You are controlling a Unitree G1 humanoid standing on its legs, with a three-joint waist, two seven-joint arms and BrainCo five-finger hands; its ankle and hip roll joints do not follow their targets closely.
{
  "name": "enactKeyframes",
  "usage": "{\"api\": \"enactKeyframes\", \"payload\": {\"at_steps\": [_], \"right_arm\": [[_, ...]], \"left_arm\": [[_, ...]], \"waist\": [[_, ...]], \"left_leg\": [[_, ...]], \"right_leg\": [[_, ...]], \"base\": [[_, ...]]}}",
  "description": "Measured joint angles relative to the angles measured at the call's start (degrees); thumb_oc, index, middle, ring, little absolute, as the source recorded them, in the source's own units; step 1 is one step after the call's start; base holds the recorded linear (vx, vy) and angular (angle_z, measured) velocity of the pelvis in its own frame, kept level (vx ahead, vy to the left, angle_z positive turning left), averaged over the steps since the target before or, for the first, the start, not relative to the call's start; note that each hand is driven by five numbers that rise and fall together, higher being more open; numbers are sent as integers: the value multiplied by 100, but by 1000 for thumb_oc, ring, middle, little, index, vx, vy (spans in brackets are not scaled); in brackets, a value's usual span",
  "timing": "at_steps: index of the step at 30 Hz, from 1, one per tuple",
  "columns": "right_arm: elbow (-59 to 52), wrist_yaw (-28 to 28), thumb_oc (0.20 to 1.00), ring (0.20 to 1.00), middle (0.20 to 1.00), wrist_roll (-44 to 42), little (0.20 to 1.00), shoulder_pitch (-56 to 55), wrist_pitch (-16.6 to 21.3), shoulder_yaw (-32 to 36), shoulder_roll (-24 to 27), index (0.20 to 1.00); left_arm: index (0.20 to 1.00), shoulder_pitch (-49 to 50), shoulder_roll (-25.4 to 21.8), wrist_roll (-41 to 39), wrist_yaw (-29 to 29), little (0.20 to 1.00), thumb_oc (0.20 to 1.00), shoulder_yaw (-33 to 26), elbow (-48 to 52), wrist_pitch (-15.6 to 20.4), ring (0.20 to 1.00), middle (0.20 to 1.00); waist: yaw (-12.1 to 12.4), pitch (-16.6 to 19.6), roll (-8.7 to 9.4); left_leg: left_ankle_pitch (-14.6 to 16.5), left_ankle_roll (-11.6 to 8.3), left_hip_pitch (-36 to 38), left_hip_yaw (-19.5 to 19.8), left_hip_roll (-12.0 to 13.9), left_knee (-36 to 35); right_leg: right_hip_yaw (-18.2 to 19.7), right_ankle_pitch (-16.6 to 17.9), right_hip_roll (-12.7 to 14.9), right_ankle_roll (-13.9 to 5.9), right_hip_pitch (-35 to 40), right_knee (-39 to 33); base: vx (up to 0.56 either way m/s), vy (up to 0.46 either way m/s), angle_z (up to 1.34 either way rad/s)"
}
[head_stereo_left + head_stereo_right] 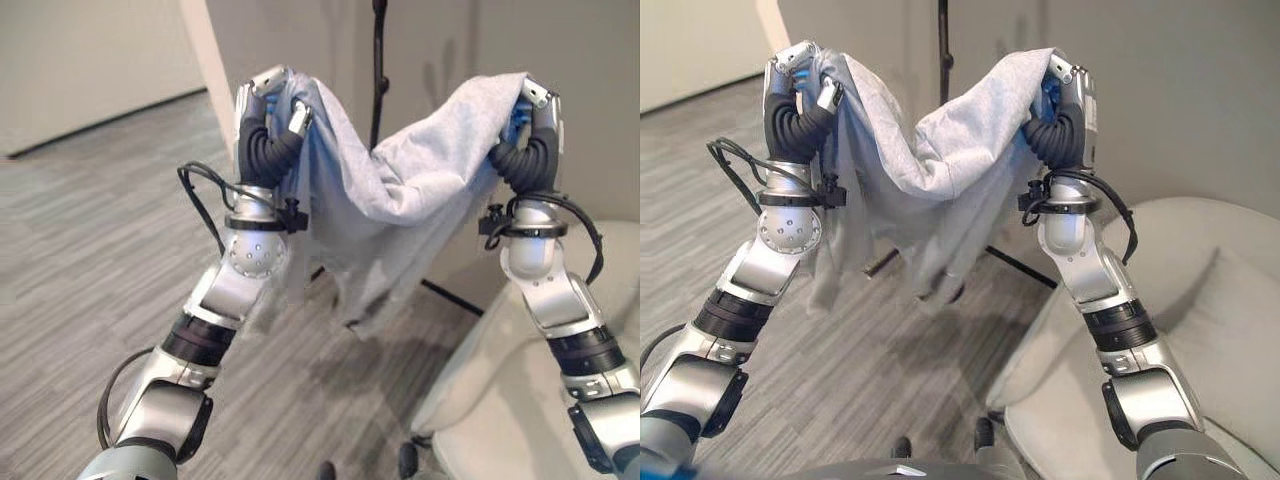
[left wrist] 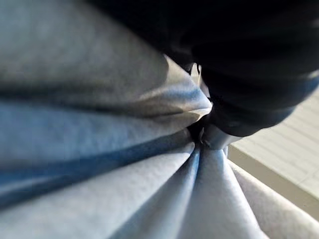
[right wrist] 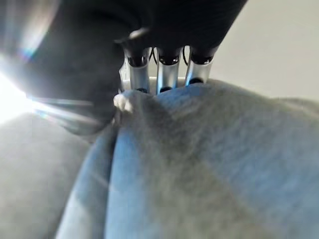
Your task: Hang the clothes on the sofa on the clothes rack.
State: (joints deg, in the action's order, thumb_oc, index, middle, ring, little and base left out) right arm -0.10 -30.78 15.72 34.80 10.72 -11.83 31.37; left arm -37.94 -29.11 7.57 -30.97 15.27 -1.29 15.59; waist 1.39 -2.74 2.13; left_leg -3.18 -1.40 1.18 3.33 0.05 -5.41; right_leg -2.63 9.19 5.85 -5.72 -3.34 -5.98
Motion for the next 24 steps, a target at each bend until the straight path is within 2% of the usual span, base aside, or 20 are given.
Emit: {"api": "enactKeyframes", "payload": {"at_steps": [1,4,6,12,17,19,20,21,24], "right_arm": [[7,13,200,200,200,-4,200,-61,-11,0,42,200],[-17,17,200,200,200,-9,200,-142,4,12,53,200],[-16,28,200,200,200,-12,200,-155,1,11,73,200],[-16,135,200,200,200,-97,200,-276,39,11,76,200],[-13,130,200,200,200,-109,200,-286,203,11,94,200],[-13,125,200,200,200,-110,200,-287,204,11,197,200],[-11,129,200,200,200,-108,200,-284,201,11,227,200],[-5,132,200,200,200,-106,200,-288,202,10,140,200],[-21,133,200,200,200,-101,200,-291,200,9,129,200]], "left_arm": [[200,-4,36,1,11,200,200,-15,86,1,200,200],[200,-1,90,-1,40,200,200,-9,91,-5,200,200],[200,0,172,-1,55,200,200,-1,93,-11,200,200],[200,4,181,-4,89,200,200,-5,99,-77,200,200],[200,13,198,-17,88,200,200,20,98,-73,200,200],[200,-9,260,-17,88,200,200,32,87,-73,200,200],[200,-8,267,-16,89,200,200,33,78,-73,200,200],[200,0,254,-18,88,200,200,32,30,-113,200,200],[200,-2,225,-16,88,200,200,20,119,-106,200,200]], "waist": [[12,11,-19],[-52,23,-9],[-124,21,-5],[-136,74,94],[-148,73,175],[-217,38,207],[-222,36,213],[-138,27,201],[-126,46,187]], "left_leg": [[14,-76,20,69,146,-1],[96,-198,144,138,321,-11],[95,-207,186,232,344,-1],[137,-264,248,371,378,-18],[173,-315,-12,471,318,285],[186,-334,-359,247,251,591],[182,-306,-402,43,259,555],[35,-194,-304,-174,290,293],[-38,-136,-130,-322,185,45]], "right_leg": [[-101,-16,-130,99,58,10],[-246,-101,-295,220,257,15],[-338,-141,-313,212,332,14],[-439,-235,-344,234,468,-4],[-627,-278,-284,229,455,1],[-785,-267,-197,246,361,6],[-787,-273,-169,257,265,2],[-739,-241,-140,234,218,0],[-696,-257,-2,151,269,-5]], "base": [[120,-127,14],[116,-173,15],[64,-128,23],[31,-96,12],[-44,35,17],[49,78,45],[159,172,18],[126,142,-1],[126,150,-5]]}}
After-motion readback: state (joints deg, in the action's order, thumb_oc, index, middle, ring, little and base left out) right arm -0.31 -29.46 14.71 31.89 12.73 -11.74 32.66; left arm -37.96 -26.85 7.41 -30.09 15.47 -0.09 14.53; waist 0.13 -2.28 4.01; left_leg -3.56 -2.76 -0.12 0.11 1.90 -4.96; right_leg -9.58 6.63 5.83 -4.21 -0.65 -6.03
